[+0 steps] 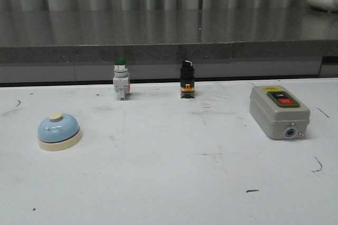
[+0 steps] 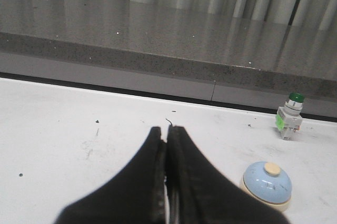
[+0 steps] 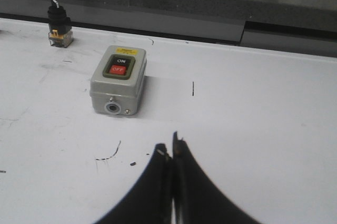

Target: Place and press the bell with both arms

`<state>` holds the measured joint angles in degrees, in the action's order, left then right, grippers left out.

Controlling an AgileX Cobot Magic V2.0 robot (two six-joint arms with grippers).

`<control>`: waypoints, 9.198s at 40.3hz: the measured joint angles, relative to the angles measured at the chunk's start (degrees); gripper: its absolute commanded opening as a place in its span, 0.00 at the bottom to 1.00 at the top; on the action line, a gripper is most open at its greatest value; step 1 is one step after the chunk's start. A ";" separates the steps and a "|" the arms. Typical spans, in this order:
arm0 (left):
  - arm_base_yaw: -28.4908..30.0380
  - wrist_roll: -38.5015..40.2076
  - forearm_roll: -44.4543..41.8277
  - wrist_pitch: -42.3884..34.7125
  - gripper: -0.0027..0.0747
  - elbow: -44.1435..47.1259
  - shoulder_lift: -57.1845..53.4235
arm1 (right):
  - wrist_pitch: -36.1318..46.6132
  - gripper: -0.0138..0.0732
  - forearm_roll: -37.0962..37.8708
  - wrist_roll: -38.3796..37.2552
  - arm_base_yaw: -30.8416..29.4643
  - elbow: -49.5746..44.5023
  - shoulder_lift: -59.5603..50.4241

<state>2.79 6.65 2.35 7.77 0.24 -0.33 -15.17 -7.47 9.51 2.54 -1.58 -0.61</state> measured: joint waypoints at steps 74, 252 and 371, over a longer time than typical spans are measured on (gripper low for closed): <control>0.00 0.00 1.16 -3.58 0.01 -16.54 5.56 | 4.12 0.09 -4.16 0.00 0.00 16.67 3.19; -38.21 -6.18 -2.35 43.87 0.68 -99.11 120.78 | -3.58 0.09 -4.16 -0.11 0.00 31.29 23.34; -6.60 -6.65 4.84 10.84 0.01 -17.51 4.48 | 1.26 0.09 -7.51 -0.11 26.30 61.94 91.75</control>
<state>-3.82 0.00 7.19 18.61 -17.26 4.15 -13.91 -14.98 9.41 28.84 60.36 91.14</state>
